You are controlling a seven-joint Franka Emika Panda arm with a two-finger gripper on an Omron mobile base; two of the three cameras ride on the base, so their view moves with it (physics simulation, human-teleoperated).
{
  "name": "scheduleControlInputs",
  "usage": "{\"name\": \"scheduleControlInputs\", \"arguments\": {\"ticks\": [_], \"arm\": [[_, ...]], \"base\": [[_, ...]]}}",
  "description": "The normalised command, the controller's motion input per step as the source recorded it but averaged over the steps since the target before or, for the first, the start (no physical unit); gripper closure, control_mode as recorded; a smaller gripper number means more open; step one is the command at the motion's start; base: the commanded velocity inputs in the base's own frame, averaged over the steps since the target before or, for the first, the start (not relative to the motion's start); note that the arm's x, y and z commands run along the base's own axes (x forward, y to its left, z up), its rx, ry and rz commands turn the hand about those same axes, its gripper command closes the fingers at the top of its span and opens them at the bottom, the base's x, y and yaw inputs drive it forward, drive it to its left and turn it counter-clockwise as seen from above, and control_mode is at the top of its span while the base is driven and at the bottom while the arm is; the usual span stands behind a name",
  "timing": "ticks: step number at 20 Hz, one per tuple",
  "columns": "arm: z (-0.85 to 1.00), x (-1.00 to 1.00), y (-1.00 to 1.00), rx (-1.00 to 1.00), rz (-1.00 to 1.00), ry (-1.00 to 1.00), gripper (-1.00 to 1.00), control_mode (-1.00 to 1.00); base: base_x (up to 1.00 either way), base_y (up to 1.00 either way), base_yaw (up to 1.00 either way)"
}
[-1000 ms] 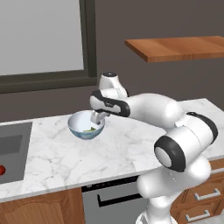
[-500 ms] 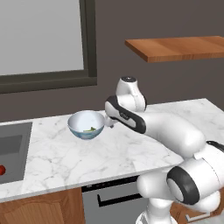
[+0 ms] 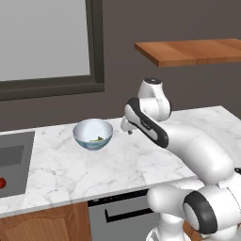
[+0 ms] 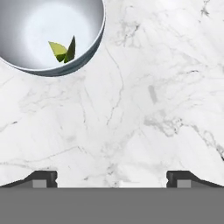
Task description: Pick the lemon wedges from the cabinet and place them in one bowl. Pick the bell pepper from the sink and place it in the other bowl.
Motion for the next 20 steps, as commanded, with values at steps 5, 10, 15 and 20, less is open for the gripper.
{"name": "scheduleControlInputs", "arguments": {"ticks": [5,10,15,20], "arm": [[0.21,-0.29,-0.21,0.06,-0.04,0.02,-1.00,-1.00],[-0.07,-0.54,-0.14,0.00,-0.02,-0.06,-1.00,-1.00],[-0.03,-0.13,-0.08,0.00,-0.01,0.00,-1.00,-1.00],[0.00,0.00,0.00,0.00,0.00,0.00,-1.00,-1.00]], "base": [[0.00,0.00,0.00],[0.00,0.00,0.00],[0.00,0.00,0.00],[0.00,0.00,0.00]]}}
